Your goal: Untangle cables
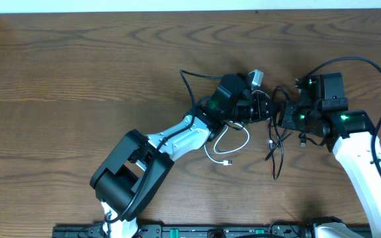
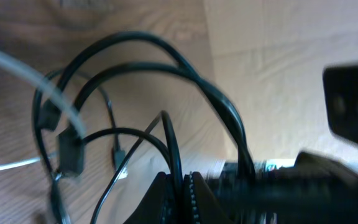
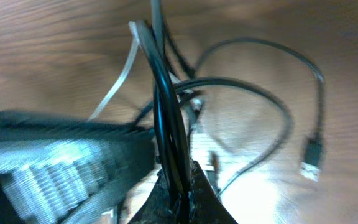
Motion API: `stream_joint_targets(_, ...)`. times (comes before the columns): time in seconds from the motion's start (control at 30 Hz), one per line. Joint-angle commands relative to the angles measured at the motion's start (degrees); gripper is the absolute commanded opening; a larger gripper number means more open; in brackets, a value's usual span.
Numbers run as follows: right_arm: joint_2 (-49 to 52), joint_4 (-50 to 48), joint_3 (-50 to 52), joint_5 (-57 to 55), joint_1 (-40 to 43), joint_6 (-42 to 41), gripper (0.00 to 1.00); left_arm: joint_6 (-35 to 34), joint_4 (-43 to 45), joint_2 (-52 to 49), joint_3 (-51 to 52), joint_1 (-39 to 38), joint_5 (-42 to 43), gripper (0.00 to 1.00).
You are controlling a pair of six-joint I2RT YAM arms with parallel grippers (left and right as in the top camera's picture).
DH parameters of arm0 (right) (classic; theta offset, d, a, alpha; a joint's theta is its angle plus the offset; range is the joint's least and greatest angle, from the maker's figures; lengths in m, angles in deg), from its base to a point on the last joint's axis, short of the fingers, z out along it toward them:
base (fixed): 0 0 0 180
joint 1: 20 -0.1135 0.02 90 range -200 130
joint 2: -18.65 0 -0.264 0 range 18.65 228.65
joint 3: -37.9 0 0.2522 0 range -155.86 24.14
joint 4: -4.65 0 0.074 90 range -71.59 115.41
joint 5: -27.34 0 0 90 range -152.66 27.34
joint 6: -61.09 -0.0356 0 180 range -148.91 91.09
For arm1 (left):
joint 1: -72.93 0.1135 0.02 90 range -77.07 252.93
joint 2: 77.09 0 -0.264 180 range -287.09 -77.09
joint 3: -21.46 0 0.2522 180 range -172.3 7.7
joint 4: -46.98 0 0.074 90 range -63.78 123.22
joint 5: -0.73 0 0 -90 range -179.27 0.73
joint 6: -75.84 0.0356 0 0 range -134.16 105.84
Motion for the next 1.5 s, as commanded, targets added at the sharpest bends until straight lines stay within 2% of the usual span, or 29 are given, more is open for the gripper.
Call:
stream_joint_targets(0.0,-0.2,2.1,-0.7,-11.7,0.0,-5.9,0.01,8.6,-3.8,1.0,-0.3,3.9,3.6,0.07)
stream_joint_targets(0.07,-0.2,3.8,-0.6,-15.8,1.1,-8.5,0.01,12.7,-10.1,3.5,-0.3,8.1,3.5,0.07)
stream_joint_targets(0.27,-0.2,3.9,-0.4,-16.0,5.5,-9.2,0.01,23.4,-26.4,12.0,-0.3,19.0,2.1,0.07)
stream_joint_targets(0.4,-0.2,4.0,-0.4,-14.7,9.0,-9.1,0.01,32.3,-39.3,20.0,-0.3,25.0,-3.5,0.07)
stream_joint_targets(0.47,-0.2,2.8,-0.4,-9.2,10.6,-6.3,0.01,37.8,-46.8,26.1,-0.3,28.4,-8.0,0.07)
stream_joint_targets(0.57,-0.2,1.1,-0.4,-4.6,10.6,-2.4,0.01,39.6,-50.9,30.0,-0.3,30.8,-14.3,0.07)
stream_joint_targets(0.73,-0.2,0.0,-0.4,-3.5,10.6,2.8,0.01,41.8,-56.3,35.5,-0.3,36.0,-27.0,0.08)
stream_joint_targets(0.83,-0.2,-0.9,-0.4,-3.3,10.6,6.1,0.03,42.4,-57.9,36.2,-0.3,37.2,-31.2,0.07)
stream_joint_targets(0.9,-0.2,-1.6,-0.4,-2.6,10.8,7.3,0.12,43.4,-58.3,36.2,-0.3,37.6,-31.5,0.07)
stream_joint_targets(0.93,-0.2,-2.3,-0.4,-1.8,10.8,8.0,0.23,43.4,-58.3,36.2,-0.3,37.6,-31.5,0.07)
stream_joint_targets(0.97,-0.2,-3.0,-0.4,-0.3,10.8,9.1,0.42,43.4,-58.2,36.2,-0.3,37.6,-31.5,0.07)
stream_joint_targets(1.03,-0.2,-4.3,-0.4,2.3,10.8,10.2,0.62,43.5,-57.8,36.2,-0.3,37.6,-31.5,0.07)
stream_joint_targets(1.07,-0.2,-4.5,-0.4,2.7,10.8,10.1,0.69,43.6,-57.7,36.2,-0.3,37.6,-31.5,0.07)
stream_joint_targets(1.13,-0.2,-4.9,-0.4,4.2,10.8,10.1,0.77,44.1,-57.1,36.2,-0.3,37.6,-31.4,0.07)
stream_joint_targets(1.27,-0.2,-5.4,-0.4,9.4,10.8,10.1,0.78,44.5,-53.6,36.9,-0.4,37.6,-28.5,0.07)
stream_joint_targets(1.43,-0.2,-7.0,-0.4,20.2,9.6,10.2,0.78,44.2,-40.8,40.9,-0.7,37.4,-15.2,0.07)
stream_joint_targets(1.47,-0.2,-7.5,-0.4,21.5,8.5,10.2,0.78,42.0,-35.5,42.3,-0.7,37.4,-10.9,0.07)
